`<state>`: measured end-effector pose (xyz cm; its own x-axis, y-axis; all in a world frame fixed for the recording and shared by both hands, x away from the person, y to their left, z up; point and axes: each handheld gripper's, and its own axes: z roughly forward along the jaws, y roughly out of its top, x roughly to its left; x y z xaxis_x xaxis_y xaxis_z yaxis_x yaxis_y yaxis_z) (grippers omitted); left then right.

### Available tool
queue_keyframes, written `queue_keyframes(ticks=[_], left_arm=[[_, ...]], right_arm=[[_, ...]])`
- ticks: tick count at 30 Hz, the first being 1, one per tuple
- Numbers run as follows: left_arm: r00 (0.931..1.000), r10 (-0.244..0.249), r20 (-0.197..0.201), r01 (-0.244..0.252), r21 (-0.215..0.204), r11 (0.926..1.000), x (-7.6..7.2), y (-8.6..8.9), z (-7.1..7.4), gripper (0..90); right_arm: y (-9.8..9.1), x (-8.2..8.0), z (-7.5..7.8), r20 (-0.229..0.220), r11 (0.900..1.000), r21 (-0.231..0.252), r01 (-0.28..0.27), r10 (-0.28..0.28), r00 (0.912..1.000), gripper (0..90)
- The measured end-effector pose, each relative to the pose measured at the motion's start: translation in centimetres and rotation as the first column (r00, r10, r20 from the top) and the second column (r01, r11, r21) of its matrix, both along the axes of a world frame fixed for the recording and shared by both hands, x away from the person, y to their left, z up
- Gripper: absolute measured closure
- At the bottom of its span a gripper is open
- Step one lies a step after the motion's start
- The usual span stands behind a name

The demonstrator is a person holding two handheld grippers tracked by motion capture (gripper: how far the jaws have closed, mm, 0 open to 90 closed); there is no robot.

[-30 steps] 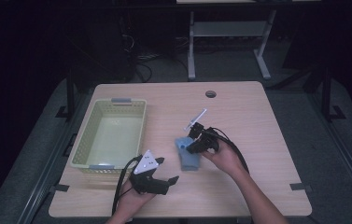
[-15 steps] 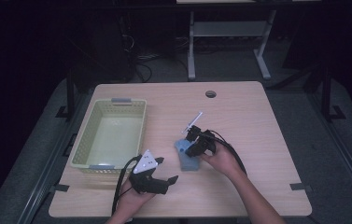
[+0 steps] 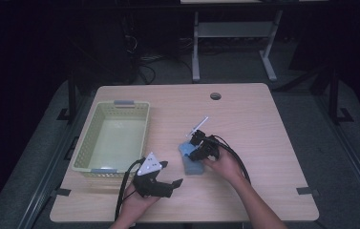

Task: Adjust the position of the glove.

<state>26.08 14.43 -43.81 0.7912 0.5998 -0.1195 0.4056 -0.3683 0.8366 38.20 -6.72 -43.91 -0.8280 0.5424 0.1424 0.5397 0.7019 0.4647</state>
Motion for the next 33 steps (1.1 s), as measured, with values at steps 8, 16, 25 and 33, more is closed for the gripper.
queue_keyframes(ticks=[8,16,25,33], left_arm=[[0.9967,0.033,-0.074,-0.034,-0.02,0.9992,1.2,-1.0,-0.2,18.9],[0.9614,0.111,-0.252,-0.132,-0.068,0.9889,3.6,-1.5,-1.1,24.7],[0.8653,0.185,-0.466,-0.273,-0.127,0.9538,6.2,-1.7,-1.4,29.2],[0.7854,0.179,-0.593,-0.315,-0.134,0.9397,7.8,-2.2,-2.7,32.6]], right_arm=[[-2.5,-0.6,0.6,-0.038,0.9861,0.118,0.117,-0.114,0.9928,41.6],[-6.2,-1.5,0.7,-0.105,0.9319,0.255,0.258,-0.239,0.9654,36.1],[-7.6,-1.9,-0.8,-0.268,0.8644,0.334,0.376,-0.295,0.9171,43.3],[-8.4,-2.1,-1.9,-0.365,0.8146,0.37,0.446,-0.314,0.8764,45.5]])
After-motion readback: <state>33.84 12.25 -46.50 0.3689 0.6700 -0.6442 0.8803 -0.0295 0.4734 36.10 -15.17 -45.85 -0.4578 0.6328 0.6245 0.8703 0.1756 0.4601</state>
